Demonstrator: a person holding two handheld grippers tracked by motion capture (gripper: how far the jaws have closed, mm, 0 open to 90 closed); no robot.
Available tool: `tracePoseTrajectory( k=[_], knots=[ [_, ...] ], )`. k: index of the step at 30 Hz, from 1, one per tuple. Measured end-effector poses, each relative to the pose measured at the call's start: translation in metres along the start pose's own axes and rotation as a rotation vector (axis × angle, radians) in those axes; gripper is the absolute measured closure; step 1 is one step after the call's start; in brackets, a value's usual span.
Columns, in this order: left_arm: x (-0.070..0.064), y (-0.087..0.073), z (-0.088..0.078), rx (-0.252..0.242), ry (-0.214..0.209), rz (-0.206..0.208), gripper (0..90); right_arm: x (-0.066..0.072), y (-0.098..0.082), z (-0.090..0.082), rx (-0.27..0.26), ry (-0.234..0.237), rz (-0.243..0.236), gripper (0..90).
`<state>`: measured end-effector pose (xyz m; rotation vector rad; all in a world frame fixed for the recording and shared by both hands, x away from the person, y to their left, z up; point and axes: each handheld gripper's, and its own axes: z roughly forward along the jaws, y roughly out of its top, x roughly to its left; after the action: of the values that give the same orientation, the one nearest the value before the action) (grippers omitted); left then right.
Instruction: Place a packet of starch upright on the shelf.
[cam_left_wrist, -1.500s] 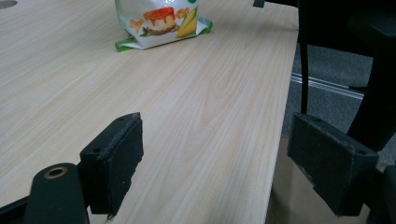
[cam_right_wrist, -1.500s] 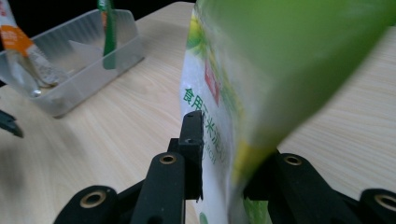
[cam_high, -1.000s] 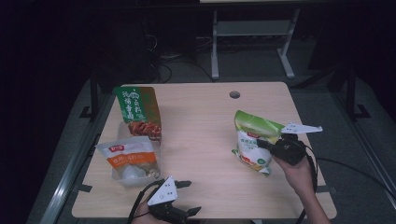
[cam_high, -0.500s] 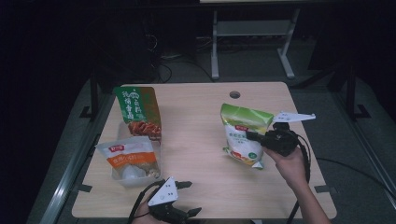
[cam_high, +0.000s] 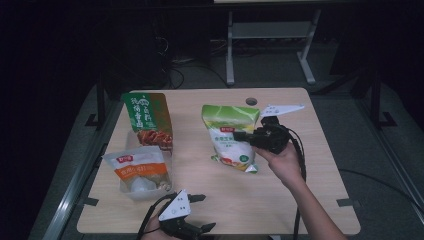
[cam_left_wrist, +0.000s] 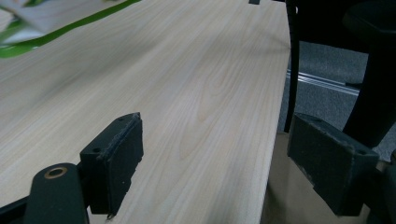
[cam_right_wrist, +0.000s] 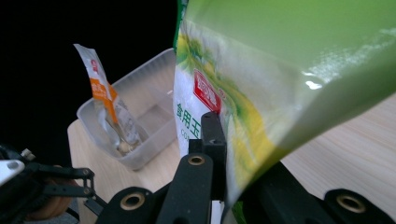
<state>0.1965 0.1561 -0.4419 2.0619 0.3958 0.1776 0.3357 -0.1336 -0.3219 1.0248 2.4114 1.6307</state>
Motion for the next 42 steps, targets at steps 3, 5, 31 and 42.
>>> tracePoseTrajectory(
  k=[3,5,31,42],
  knots=[
    [0.0,0.0,0.0,0.0,0.0,0.0,18.1,0.002,0.003,0.005,0.001,0.012,-0.004,90.0],
    [0.0,0.0,0.0,0.002,0.001,0.001,18.1,0.006,0.008,0.012,0.011,0.02,-0.013,90.0],
    [0.001,0.0,-0.002,-0.003,0.013,0.002,18.1,0.031,0.04,0.055,0.024,0.087,-0.06,90.0],
    [0.001,0.0,-0.003,-0.004,0.01,-0.004,18.1,0.04,0.05,0.072,0.03,0.111,-0.086,90.0]
  ],
)
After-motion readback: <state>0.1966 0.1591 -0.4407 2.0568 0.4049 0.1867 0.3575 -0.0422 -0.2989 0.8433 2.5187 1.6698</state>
